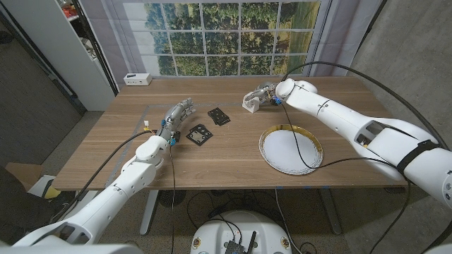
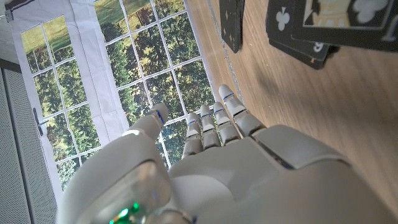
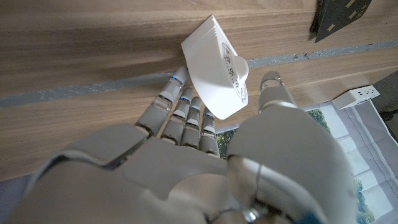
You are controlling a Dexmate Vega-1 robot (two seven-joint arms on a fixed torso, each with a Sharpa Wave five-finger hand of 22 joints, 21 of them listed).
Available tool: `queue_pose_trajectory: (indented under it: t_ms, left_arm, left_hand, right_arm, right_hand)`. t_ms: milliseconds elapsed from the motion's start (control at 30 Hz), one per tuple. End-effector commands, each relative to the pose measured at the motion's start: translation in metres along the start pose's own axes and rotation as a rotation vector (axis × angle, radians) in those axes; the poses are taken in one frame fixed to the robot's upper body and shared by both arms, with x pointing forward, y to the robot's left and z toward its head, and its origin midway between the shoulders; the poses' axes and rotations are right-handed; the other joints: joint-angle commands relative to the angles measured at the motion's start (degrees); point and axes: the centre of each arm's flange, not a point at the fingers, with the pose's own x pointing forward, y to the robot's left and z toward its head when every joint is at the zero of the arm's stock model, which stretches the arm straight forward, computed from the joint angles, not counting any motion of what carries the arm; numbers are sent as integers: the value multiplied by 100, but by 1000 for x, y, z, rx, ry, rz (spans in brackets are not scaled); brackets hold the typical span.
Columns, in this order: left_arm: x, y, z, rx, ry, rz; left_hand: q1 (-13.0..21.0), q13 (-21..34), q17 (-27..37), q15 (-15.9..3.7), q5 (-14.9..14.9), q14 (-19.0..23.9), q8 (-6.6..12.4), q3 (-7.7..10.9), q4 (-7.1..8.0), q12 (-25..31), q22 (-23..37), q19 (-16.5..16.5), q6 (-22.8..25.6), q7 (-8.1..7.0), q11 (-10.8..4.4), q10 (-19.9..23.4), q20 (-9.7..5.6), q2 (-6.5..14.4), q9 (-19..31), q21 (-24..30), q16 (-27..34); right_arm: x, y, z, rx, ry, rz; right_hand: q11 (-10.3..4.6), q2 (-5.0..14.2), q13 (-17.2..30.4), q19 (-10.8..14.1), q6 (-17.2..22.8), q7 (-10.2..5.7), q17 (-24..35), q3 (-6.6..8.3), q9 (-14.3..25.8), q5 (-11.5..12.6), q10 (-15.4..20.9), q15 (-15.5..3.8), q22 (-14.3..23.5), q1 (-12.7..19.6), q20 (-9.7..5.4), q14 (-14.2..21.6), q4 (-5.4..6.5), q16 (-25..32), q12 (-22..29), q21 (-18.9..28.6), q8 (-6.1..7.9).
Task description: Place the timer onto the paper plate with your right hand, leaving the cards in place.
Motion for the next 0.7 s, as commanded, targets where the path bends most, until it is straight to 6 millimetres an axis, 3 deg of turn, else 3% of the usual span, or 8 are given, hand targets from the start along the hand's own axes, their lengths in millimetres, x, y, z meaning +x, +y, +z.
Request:
queue_pose_trajectory:
  t_ms: [33, 300, 400, 567, 600, 633, 667, 700]
  left_arm:
    - [0, 1, -4, -11, 9, 12]
    - [-2, 1, -6, -14, 11, 19]
    - [-2, 2, -5, -14, 10, 19]
    - [-1, 2, -5, -15, 11, 18]
    - [0, 2, -5, -18, 7, 15]
    - [0, 2, -5, -17, 8, 15]
    - [0, 2, -6, -17, 6, 14]
    - [0, 2, -6, -17, 8, 15]
  left_hand:
    - [-36, 30, 17, 29, 11, 39, 44, 6, -5, 43, 12, 16, 61, -14, 27, 59, 18, 18, 26, -19, 14]
    - [-52, 45, 18, 35, 7, 50, 44, -1, -5, 54, 14, 30, 78, -7, 31, 86, 17, 9, 28, -29, 15]
    - [-63, 52, 21, 41, 6, 68, 45, -6, 2, 60, 15, 37, 88, 0, 23, 99, 17, 9, 29, -33, 23]
    - [-74, 60, 21, 40, 5, 73, 49, -9, 5, 67, 16, 43, 107, 2, 20, 116, 17, 9, 29, -40, 23]
    - [-74, 62, 21, 43, 5, 76, 48, -9, 4, 68, 16, 45, 107, 3, 23, 119, 17, 9, 29, -41, 23]
    - [-74, 62, 21, 44, 5, 77, 48, -9, 4, 68, 16, 46, 107, 3, 23, 119, 18, 9, 29, -41, 23]
    - [-75, 64, 21, 41, 5, 78, 48, -9, 4, 69, 16, 48, 108, 2, 22, 122, 18, 9, 29, -42, 23]
    - [-76, 65, 21, 42, 5, 80, 47, -9, 4, 71, 16, 49, 108, 3, 25, 126, 18, 9, 29, -43, 24]
  right_arm:
    - [10, 8, 3, -14, 20, 9]
    - [13, 12, 0, -5, 23, -26]
    - [11, 13, -1, 5, 9, -79]
    - [6, 13, -3, 16, -17, -133]
    - [5, 13, -4, 22, -21, -144]
    - [4, 13, -4, 23, -28, -153]
    - [3, 13, -5, 25, -34, -164]
    - [2, 13, -5, 31, -41, -174]
  right_hand:
    - [-77, 62, 67, 201, 197, -24, 91, 85, 15, 42, 183, -142, 30, 225, -36, 264, -64, 168, 92, 92, 64]
    - [-370, 264, 239, 636, 609, -345, 423, 219, 42, 30, 675, -659, 64, 789, -341, 911, -147, 686, 325, 236, 153]
    - [-527, 368, 414, 887, 1001, -635, 756, 268, 113, 4, 1172, -951, 100, 1217, -541, 1298, -173, 1085, 617, 357, 272]
    - [-718, 446, 621, 1101, 1359, -828, 1171, 314, 226, -53, 1575, -1081, 155, 1744, -702, 1728, -199, 1493, 941, 524, 388]
    - [-788, 464, 664, 1151, 1403, -842, 1245, 326, 252, -63, 1656, -1092, 169, 1849, -792, 1840, -194, 1564, 1007, 570, 402]
    - [-857, 496, 715, 1207, 1586, -980, 1327, 347, 287, -70, 1753, -1104, 186, 1969, -854, 1982, -187, 1639, 1089, 627, 471]
    - [-891, 499, 769, 1201, 1640, -1019, 1405, 358, 324, -74, 1839, -1098, 206, 2089, -882, 2080, -184, 1684, 1169, 668, 489]
    - [-1019, 522, 814, 1270, 1697, -1029, 1464, 368, 353, -73, 1919, -1109, 223, 2167, -903, 2159, -166, 1713, 1237, 734, 508]
